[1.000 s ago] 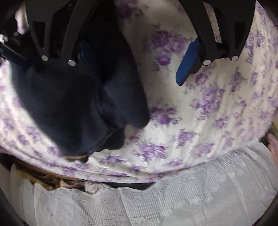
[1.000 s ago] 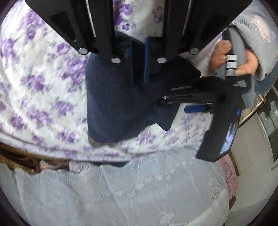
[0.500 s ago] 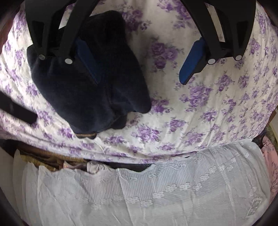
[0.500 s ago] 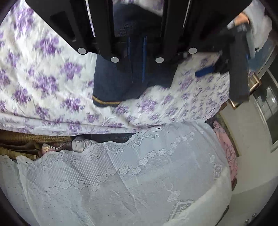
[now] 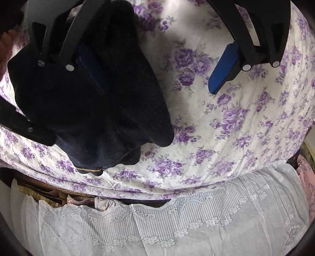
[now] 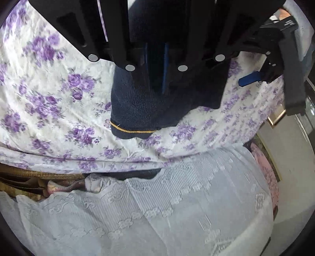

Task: Fold small clothes

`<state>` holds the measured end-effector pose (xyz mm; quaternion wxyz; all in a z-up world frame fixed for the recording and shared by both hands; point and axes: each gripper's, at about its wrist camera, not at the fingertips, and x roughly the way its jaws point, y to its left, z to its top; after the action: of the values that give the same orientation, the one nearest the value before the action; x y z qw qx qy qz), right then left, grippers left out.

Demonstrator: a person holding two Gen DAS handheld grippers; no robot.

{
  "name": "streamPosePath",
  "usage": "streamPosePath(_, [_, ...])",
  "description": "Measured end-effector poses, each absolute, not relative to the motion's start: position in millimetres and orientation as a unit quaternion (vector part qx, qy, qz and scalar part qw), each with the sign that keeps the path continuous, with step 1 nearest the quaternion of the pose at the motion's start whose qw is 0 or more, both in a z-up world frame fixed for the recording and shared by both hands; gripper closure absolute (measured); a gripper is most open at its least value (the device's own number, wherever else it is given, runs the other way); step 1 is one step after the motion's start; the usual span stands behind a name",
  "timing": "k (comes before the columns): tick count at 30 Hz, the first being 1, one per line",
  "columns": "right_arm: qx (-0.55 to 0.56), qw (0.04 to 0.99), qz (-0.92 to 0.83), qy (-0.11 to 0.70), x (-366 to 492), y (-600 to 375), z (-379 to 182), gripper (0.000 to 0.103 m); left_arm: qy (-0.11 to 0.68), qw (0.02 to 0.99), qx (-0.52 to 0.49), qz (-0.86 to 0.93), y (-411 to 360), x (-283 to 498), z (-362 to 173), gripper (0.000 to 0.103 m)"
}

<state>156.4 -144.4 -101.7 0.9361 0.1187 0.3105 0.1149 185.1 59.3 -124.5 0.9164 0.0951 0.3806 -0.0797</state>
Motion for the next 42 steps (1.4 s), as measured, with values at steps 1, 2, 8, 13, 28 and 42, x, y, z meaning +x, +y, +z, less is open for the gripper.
streamPosePath(1, [0.115, 0.939, 0.116, 0.301, 148, -145, -98, 0.088, 0.375, 0.918, 0.098, -0.078, 59, 182, -122, 0.005])
streamPosePath(2, [0.107, 0.943, 0.116, 0.291, 136, -145, -95, 0.088, 0.372, 0.920, 0.098, -0.077, 58, 179, -119, 0.005])
streamPosePath(8, [0.089, 0.943, 0.100, 0.305, 113, -147, -107, 0.059, 0.356, 0.926, 0.089, -0.089, 60, 157, -111, 0.005])
streamPosePath(13, [0.150, 0.927, 0.118, 0.322, 117, -163, -119, 0.053, 0.370, 0.920, 0.105, -0.077, 55, 154, -125, 0.005])
streamPosePath(28, [0.224, 0.913, 0.133, 0.314, 113, -186, -124, 0.041, 0.360, 0.923, 0.048, -0.128, 64, 141, -110, 0.005])
streamPosePath(42, [0.285, 0.872, 0.170, 0.360, 159, -186, -135, 0.019, 0.496, 0.815, -0.134, -0.267, 72, 200, -151, 0.004])
